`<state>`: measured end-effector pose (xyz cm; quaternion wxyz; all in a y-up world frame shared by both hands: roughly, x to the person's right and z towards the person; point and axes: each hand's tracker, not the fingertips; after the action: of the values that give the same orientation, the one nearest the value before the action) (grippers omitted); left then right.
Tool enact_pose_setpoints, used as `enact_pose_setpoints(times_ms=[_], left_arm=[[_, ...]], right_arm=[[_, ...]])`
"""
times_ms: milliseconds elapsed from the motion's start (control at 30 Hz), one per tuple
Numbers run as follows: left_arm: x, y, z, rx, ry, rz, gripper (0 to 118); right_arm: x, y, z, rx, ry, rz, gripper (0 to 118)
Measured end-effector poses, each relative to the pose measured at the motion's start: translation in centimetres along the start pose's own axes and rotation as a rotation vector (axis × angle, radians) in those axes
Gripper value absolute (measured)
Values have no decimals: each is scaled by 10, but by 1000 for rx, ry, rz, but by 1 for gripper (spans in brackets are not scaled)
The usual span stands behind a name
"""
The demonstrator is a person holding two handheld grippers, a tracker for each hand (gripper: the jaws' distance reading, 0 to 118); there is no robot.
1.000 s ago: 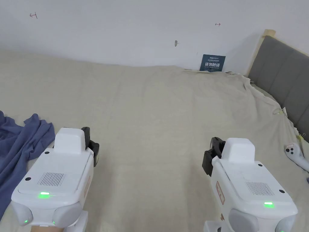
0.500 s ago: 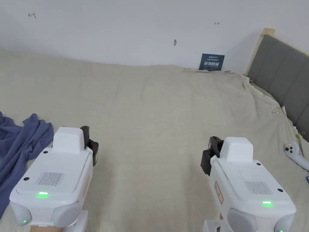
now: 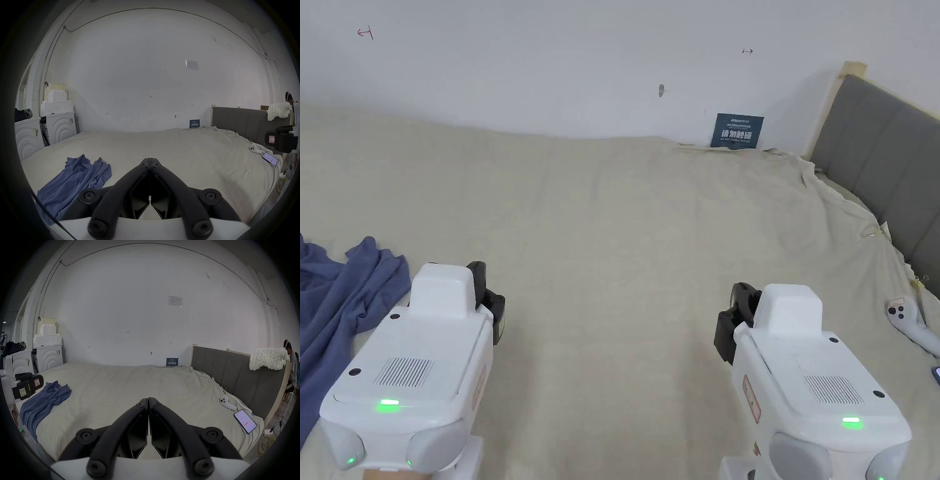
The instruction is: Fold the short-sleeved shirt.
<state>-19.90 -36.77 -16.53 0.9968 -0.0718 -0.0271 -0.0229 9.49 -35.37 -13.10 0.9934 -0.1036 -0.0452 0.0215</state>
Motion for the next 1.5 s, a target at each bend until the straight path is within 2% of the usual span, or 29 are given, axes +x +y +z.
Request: enact_pose_setpoints(times_ms=[133,300,900,1133,1367,1433,1500], left_arm=[[-6,1,3,5,11,5,0],[-28,0,12,8,75,26,0],[-136,-4,84,5,423,74,0],[-153,-8,99,-1,475,82,0],[-163,-12,97,-1,492,126,0],[-167,-12,93,-8,487,162,17],[-172,-12,86,-44,484,183,62]], right_arm=[[-5,1,-2,-1,10,10,0],[-24,4,-10,2,70,22,0],[-165,23,-26,32,465,94,0],[-192,20,-23,21,536,126,0],[-199,21,-23,16,551,135,0],[-200,22,-24,17,547,142,0],[-200,23,-24,22,544,144,0]])
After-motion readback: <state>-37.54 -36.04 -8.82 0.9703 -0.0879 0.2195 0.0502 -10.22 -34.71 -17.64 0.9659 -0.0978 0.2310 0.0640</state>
